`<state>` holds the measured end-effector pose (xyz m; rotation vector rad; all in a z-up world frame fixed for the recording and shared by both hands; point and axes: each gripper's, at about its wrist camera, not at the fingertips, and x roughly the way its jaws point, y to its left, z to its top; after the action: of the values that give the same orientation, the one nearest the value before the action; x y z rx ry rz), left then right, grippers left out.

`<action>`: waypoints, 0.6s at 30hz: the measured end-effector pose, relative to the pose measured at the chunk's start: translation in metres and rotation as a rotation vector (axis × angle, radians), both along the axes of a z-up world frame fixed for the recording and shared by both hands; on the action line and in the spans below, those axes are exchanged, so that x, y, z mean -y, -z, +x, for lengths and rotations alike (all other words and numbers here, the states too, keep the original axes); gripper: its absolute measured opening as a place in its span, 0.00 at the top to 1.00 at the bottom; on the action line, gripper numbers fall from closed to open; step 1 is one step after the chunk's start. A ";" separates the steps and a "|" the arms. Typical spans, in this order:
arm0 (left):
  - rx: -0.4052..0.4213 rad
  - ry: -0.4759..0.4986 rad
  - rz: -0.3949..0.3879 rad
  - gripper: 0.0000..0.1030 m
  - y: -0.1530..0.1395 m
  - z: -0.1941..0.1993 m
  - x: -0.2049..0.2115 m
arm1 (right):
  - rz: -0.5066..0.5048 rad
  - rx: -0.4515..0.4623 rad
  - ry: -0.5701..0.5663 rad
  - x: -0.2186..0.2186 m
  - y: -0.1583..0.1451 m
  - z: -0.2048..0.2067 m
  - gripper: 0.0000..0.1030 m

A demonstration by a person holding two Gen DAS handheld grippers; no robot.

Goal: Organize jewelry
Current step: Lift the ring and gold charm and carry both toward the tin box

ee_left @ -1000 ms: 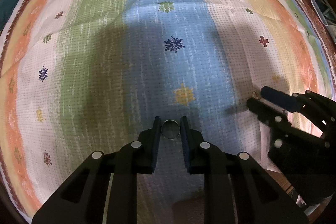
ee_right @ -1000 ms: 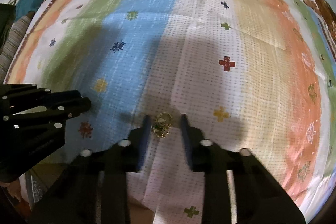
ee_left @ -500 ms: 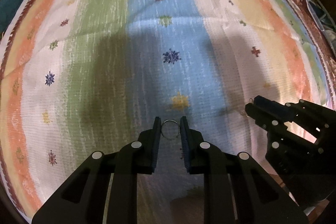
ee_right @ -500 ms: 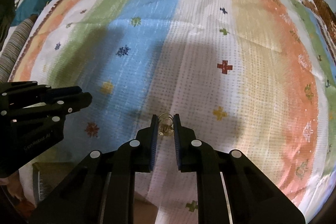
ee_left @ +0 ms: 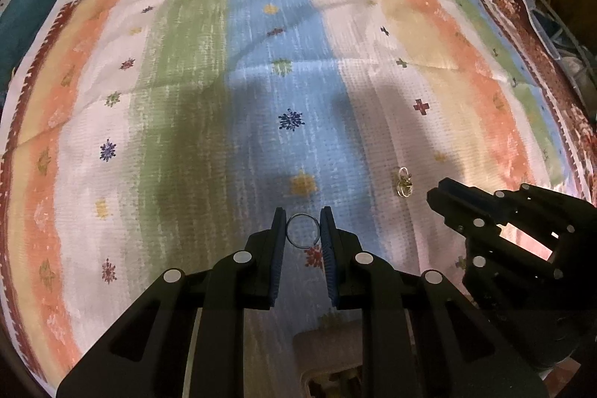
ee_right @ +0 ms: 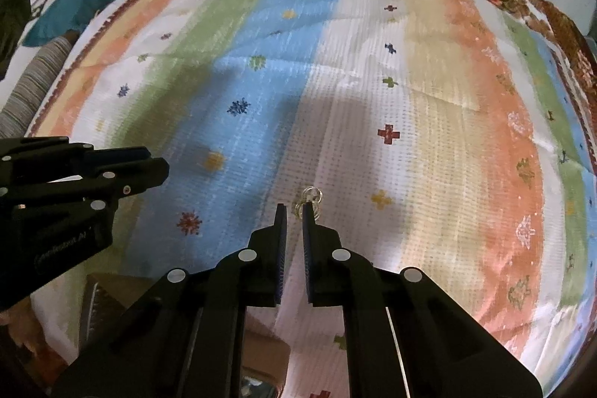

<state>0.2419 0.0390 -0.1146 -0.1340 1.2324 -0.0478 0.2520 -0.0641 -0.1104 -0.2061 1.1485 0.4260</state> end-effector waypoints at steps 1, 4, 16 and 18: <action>0.001 -0.002 0.000 0.82 0.000 0.000 0.000 | 0.002 0.000 0.006 0.001 -0.001 0.000 0.91; 0.001 -0.006 0.000 0.82 -0.001 -0.003 0.000 | 0.006 -0.016 0.010 0.003 0.000 0.000 0.91; -0.013 0.009 0.017 0.82 0.006 0.003 0.002 | -0.001 -0.036 0.037 0.001 0.011 0.013 0.67; -0.016 0.010 0.021 0.82 0.007 0.004 0.002 | 0.000 -0.041 0.038 0.000 0.013 0.016 0.67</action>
<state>0.2459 0.0368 -0.1220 -0.1106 1.2492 -0.0426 0.2675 -0.0644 -0.1236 -0.1753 1.1904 0.3981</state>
